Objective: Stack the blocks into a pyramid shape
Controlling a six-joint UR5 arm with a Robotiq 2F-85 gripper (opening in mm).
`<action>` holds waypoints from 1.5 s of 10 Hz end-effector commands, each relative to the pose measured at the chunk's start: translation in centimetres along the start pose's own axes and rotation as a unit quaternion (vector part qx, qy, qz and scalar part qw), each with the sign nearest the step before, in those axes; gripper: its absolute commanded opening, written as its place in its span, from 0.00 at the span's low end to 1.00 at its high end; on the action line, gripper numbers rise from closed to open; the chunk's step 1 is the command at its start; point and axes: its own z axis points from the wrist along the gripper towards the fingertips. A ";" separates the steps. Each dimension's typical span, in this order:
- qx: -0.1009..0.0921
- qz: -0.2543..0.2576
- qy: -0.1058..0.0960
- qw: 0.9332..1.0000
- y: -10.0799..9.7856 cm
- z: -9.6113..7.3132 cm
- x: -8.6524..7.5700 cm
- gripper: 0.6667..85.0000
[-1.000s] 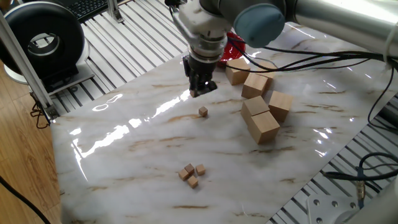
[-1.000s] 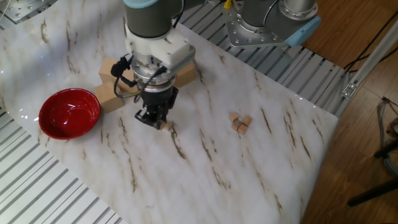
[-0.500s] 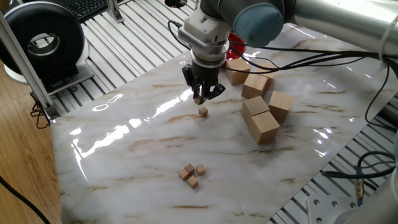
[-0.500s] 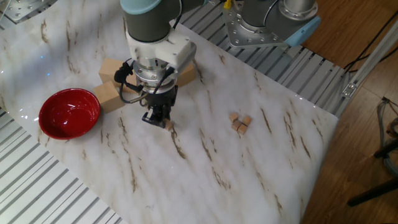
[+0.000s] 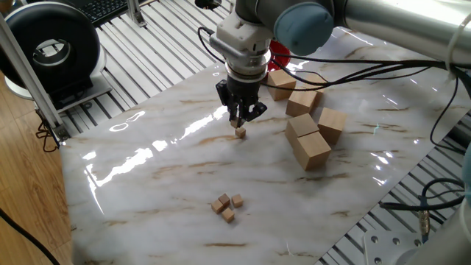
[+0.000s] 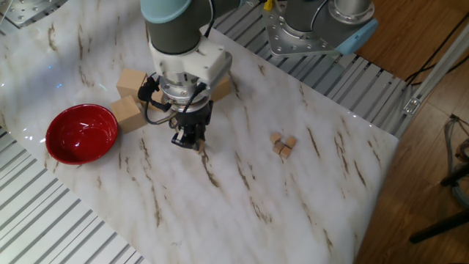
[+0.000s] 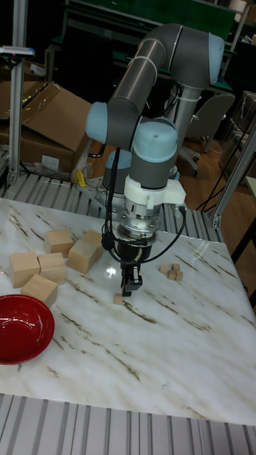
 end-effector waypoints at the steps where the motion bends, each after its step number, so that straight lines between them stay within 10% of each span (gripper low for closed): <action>1: -0.008 0.040 -0.014 0.999 0.2 0.4 -0.6 0.00; 15: -0.020 0.088 -0.016 0.996 0.5 0.9 -0.7 0.00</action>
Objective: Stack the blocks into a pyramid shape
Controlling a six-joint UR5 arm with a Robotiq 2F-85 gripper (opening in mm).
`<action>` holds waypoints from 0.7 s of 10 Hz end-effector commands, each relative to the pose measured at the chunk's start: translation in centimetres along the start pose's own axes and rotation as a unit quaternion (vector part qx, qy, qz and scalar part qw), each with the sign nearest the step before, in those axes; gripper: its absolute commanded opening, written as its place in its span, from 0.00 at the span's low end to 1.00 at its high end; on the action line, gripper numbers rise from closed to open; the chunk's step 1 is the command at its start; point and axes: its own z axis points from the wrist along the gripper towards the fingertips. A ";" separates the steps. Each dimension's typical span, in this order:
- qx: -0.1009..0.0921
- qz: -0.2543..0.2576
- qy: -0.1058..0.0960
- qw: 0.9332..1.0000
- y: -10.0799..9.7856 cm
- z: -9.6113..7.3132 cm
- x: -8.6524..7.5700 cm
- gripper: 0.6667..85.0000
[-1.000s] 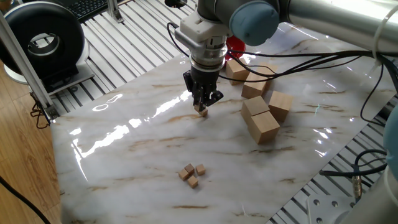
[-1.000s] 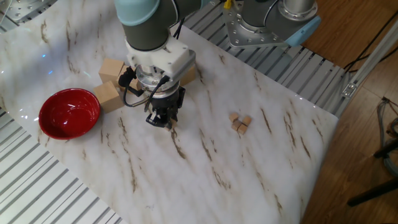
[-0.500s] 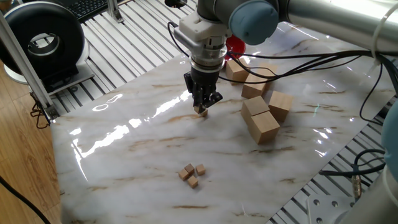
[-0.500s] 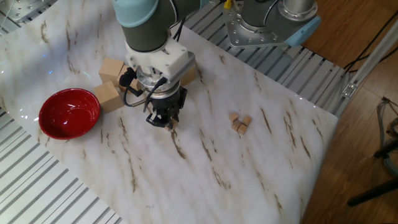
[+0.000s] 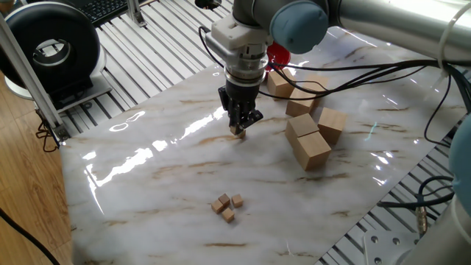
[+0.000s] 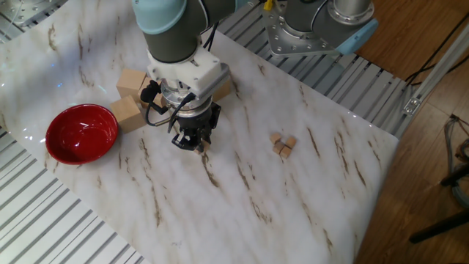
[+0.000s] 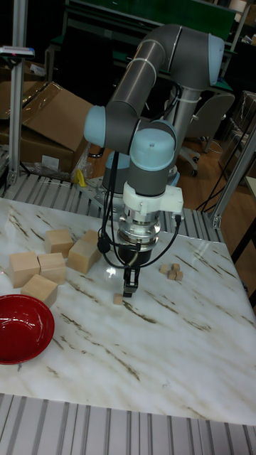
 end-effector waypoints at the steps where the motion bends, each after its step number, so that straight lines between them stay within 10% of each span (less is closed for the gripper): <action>1: 0.003 0.007 -0.004 1.000 -0.3 0.1 -0.1 0.00; 7: -0.002 0.013 -0.009 1.000 -0.2 0.4 -0.3 0.00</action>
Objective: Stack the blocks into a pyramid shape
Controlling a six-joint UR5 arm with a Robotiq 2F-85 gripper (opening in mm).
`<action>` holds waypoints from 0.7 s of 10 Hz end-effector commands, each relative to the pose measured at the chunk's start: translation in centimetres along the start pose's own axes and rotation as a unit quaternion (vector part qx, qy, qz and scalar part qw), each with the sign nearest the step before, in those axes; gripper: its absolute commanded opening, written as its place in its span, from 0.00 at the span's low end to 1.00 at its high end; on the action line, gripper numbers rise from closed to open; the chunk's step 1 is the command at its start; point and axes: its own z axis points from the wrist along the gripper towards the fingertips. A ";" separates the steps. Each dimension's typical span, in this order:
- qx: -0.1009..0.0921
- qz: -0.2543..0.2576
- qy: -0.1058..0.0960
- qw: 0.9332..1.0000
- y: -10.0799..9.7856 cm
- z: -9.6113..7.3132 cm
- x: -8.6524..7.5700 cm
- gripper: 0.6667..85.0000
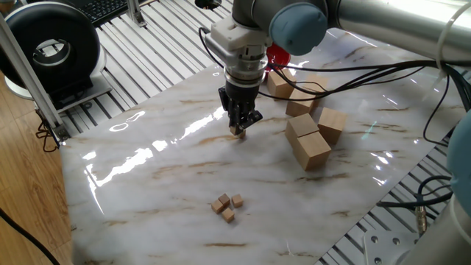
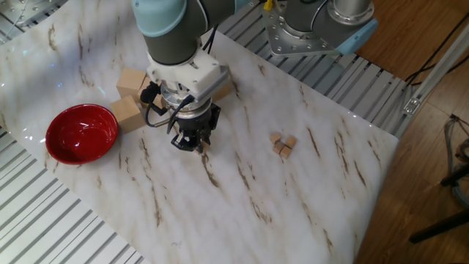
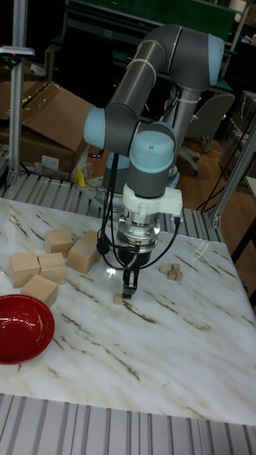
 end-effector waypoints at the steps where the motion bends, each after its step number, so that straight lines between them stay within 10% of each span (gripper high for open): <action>1: -0.001 0.007 -0.009 1.000 -0.1 0.1 -0.4 0.00; 7: -0.003 0.002 -0.011 1.000 -0.1 0.4 -0.5 0.00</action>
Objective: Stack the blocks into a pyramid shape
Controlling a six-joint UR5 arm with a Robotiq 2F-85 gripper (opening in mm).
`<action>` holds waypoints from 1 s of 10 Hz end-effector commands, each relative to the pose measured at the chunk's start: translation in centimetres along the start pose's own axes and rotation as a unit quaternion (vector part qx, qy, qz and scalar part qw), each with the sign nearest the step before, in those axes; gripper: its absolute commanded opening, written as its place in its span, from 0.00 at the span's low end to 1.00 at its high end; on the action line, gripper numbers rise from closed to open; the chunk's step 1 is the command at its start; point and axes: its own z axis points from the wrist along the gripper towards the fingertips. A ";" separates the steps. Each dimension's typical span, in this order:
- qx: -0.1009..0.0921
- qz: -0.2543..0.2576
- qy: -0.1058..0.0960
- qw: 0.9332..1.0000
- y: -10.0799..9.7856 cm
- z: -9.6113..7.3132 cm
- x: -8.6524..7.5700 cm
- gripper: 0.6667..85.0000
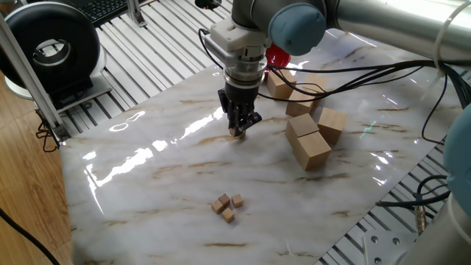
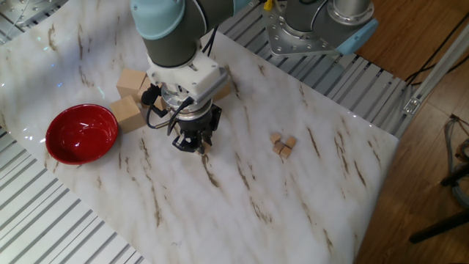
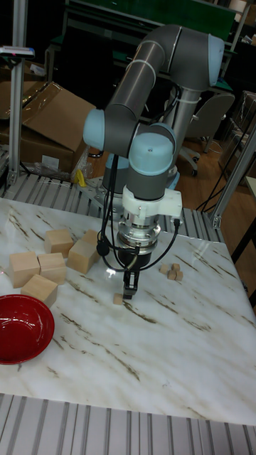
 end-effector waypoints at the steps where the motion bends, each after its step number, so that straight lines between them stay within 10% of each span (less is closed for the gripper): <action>1: 0.001 0.002 -0.006 1.000 -0.2 0.2 -0.2 0.00; 10: 0.003 -0.016 0.001 1.000 -0.1 0.6 0.7 0.00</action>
